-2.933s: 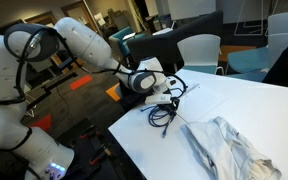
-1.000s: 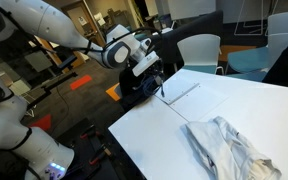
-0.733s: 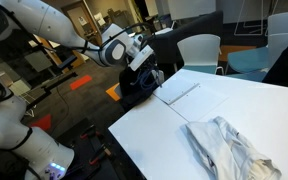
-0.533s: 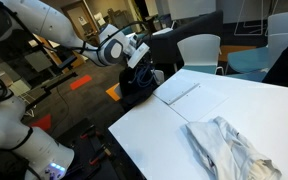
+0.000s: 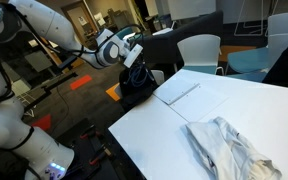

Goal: Put the bottle and cable in the bag

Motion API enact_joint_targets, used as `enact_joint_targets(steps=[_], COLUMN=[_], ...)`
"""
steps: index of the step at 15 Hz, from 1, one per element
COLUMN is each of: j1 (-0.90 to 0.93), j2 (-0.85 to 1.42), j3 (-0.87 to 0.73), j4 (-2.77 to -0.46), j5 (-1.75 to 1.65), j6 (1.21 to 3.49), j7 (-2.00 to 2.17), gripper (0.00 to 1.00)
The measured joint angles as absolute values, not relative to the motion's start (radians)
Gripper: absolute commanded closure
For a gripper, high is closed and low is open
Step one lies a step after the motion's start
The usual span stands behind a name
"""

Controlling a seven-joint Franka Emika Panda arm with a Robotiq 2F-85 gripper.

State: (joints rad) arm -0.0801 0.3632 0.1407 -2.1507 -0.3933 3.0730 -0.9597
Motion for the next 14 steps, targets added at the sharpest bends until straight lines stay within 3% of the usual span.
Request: enact_joint_targets(steps=[3, 4, 9, 14], j1=[-0.068, -0.069, -0.044, 0.134], j2=[0.364, 0.364, 0.385, 0.480], j3=[0.104, 0.101, 0.073, -0.084], j4=[-2.149, -2.148, -2.145, -2.123], j5=[-0.396, -0.396, -0.408, -0.462], j6=[3.063, 3.063, 3.122, 3.347], j7=[-0.960, -0.960, -0.956, -0.959], gripper=[0.86, 0.96, 0.96, 0.96])
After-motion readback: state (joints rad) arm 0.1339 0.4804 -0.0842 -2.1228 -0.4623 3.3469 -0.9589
